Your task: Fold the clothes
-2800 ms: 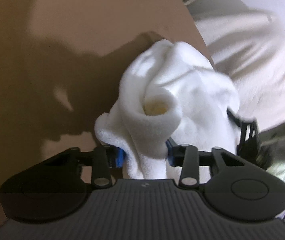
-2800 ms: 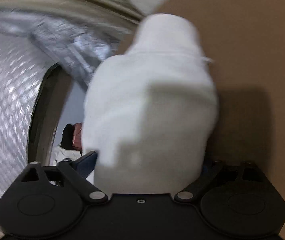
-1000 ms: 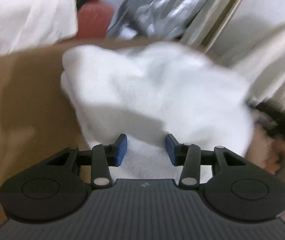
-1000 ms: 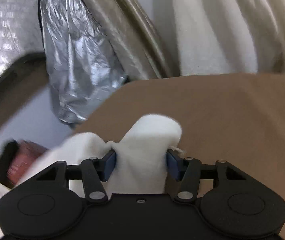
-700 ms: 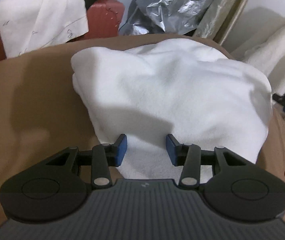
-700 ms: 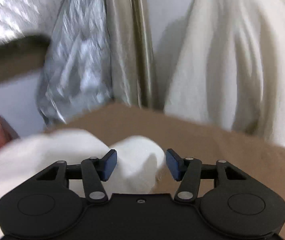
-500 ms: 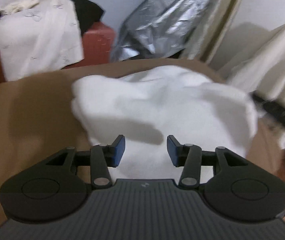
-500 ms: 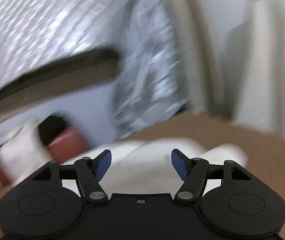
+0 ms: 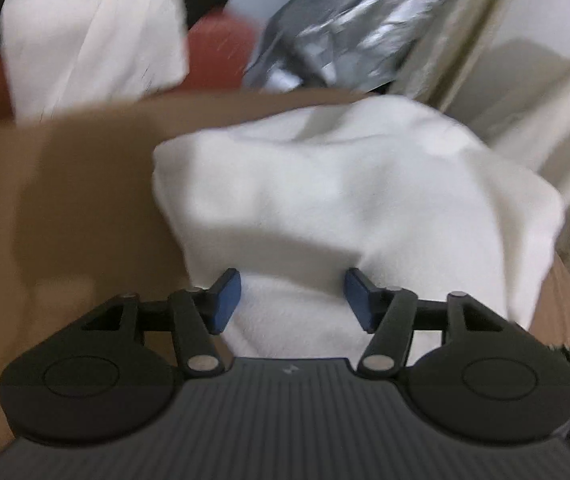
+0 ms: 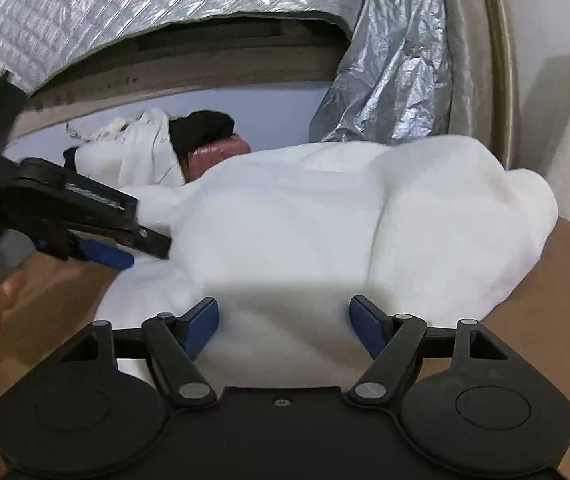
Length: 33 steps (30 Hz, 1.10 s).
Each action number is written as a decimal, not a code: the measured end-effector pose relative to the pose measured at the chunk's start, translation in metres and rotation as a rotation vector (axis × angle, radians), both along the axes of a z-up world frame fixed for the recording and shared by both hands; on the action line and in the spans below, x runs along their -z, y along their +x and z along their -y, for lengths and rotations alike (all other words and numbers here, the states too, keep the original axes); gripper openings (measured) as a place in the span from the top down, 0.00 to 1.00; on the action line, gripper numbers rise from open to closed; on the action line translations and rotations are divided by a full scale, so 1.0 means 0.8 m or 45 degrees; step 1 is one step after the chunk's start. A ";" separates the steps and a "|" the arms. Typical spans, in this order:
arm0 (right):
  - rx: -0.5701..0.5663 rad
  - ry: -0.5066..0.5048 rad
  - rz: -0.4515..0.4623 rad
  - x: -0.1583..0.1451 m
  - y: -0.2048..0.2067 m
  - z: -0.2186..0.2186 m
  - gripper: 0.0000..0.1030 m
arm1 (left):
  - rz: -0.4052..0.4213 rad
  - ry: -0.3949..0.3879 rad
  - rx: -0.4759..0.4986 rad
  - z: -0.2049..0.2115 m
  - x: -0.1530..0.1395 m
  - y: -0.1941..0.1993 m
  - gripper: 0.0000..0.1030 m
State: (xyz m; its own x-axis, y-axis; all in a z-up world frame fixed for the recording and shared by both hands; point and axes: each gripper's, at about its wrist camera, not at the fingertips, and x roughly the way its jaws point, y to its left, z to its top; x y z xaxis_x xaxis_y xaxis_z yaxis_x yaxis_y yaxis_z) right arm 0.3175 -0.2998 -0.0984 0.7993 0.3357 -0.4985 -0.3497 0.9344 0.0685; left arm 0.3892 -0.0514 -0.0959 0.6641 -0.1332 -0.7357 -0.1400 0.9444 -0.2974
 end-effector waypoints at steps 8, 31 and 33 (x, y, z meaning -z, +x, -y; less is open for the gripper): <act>0.241 0.155 -0.109 -0.043 -0.047 0.007 0.24 | -0.021 0.112 -0.017 -0.001 -0.026 -0.017 0.24; 0.442 -0.081 -0.210 -0.157 -0.187 -0.069 0.15 | 0.048 0.309 0.095 0.026 -0.126 -0.196 0.05; 0.461 -0.093 -0.223 -0.158 -0.197 -0.072 0.15 | 0.073 0.330 0.054 0.023 -0.127 -0.215 0.05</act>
State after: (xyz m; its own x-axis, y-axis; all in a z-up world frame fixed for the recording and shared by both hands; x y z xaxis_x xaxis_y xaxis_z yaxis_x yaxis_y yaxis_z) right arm 0.1603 -0.2422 0.0279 0.7602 0.0067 -0.6497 0.0140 0.9995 0.0266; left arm 0.2174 -0.0696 0.0055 0.7036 0.0262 -0.7101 -0.0887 0.9947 -0.0512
